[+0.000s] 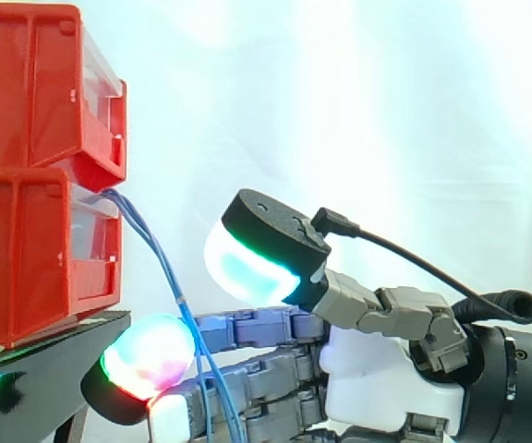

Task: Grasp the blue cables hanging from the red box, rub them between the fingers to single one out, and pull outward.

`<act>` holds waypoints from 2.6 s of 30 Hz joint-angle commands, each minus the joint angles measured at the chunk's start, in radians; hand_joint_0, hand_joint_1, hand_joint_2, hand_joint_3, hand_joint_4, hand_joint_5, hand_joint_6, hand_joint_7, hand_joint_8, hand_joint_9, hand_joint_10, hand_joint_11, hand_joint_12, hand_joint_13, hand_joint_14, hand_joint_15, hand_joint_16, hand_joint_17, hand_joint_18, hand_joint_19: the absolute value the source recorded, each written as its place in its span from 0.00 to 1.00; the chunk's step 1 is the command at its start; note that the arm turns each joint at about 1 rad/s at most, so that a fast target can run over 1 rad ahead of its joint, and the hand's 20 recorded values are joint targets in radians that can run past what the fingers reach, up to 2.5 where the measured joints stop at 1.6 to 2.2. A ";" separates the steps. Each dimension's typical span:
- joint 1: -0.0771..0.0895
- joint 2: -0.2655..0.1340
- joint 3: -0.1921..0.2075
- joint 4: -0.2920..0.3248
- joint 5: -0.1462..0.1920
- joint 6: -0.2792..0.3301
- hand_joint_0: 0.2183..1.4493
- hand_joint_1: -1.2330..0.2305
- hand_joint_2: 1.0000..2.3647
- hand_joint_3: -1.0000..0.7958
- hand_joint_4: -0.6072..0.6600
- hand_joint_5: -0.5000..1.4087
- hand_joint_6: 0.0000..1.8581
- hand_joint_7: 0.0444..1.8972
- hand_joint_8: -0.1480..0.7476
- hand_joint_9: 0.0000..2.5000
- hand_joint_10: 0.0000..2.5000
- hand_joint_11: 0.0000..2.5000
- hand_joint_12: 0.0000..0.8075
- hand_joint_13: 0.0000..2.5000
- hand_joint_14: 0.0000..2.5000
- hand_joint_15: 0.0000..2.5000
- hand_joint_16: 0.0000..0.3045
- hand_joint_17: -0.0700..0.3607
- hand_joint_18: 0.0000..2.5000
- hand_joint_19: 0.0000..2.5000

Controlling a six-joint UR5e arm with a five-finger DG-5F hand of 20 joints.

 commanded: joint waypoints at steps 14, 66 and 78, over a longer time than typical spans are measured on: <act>-0.013 0.001 0.001 -0.069 0.004 -0.005 0.28 0.41 0.00 0.31 0.61 0.21 0.27 0.63 0.42 0.36 0.01 0.20 0.36 0.32 0.01 0.20 0.13 0.37 0.25 0.20; -0.013 0.083 0.018 -0.224 0.012 -0.040 0.25 0.43 0.00 0.29 0.60 0.18 0.43 0.45 0.44 0.37 0.01 0.25 0.39 0.34 0.01 0.23 0.14 0.39 0.28 0.23; -0.021 0.083 0.044 -0.311 0.004 0.002 0.25 0.50 0.00 0.29 0.58 0.20 0.40 0.52 0.45 0.39 0.01 0.25 0.38 0.34 0.01 0.23 0.14 0.39 0.28 0.23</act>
